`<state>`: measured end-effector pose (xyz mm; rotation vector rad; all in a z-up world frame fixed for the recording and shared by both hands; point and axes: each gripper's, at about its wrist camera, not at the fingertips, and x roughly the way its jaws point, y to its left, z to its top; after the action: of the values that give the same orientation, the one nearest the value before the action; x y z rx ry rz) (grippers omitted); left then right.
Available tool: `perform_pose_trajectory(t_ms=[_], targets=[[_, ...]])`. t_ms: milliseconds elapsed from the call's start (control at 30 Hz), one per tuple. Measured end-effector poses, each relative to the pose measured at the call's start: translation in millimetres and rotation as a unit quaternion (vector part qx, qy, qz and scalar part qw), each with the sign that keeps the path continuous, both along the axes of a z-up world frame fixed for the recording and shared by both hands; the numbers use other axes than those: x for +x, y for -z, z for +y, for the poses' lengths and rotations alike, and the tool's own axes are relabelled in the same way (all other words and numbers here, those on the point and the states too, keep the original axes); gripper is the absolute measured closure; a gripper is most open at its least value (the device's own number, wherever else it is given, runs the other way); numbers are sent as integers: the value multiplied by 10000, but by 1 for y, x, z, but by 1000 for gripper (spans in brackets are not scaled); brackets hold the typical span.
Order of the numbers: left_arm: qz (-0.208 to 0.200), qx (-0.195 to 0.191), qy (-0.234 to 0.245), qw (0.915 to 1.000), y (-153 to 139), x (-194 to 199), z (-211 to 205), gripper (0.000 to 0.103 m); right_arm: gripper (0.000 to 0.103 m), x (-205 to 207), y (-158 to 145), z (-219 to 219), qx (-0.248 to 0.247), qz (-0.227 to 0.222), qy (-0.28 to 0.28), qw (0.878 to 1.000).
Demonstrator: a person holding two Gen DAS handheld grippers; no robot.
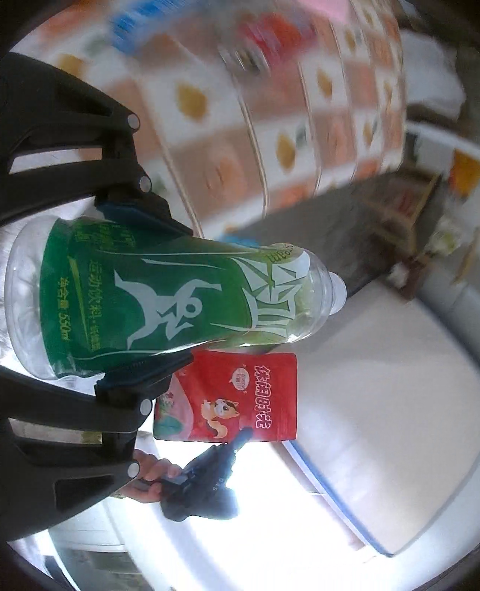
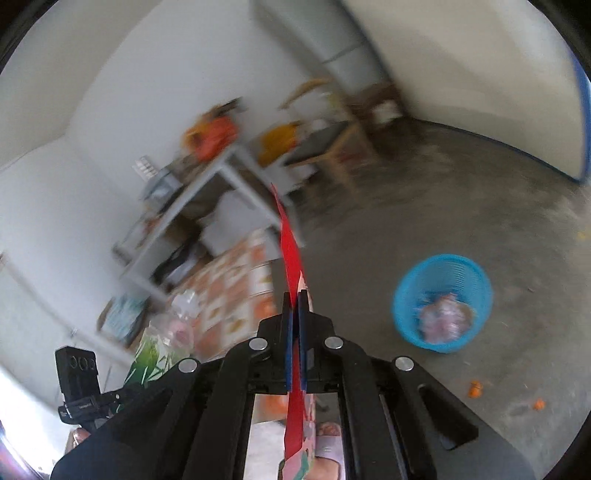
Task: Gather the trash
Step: 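Carry the green bottle and red snack bag to the blue wastebasket with both grippers, then open both grippers to drop the bottle and snack bag into the wastebasket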
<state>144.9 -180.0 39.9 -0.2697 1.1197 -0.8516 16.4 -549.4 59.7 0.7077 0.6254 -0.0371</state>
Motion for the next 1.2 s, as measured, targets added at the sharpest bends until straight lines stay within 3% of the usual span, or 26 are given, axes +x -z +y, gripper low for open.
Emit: perform_pose_trajectory(t_ms=[133,333,600,833,900,967,1067,1200], targets=[[504,379,509,9967,31,42,-87,45,100,1,39,-34,141,447,500,9976],[866,1091,844,9866,88,81,-182,45,100,25,110,-68,633,949,820,9901],[1194,1542,940,9763,152,114,-259,45,100,83,196,-109,1330,1147,1108,9782],[1088,1651,918,9760,175,143,-302,45,98,134,262,-144,1507,1281,1481,9690],[1085,1703,925,9750,190,147,-316,43,89,140,284,-151,1430,1552,1566,9649],[1225,1834,939,9709,210,153,-326,28,48,139,310,-159,1235,2108,1773,9533],[1417,1882,734,9691,224,156,-323,27,47,119,330,-166,1105,2375,2145,9410],[1483,1740,775,9704,214,155,-305,27,47,89,332,-169,1162,2268,2364,9376]])
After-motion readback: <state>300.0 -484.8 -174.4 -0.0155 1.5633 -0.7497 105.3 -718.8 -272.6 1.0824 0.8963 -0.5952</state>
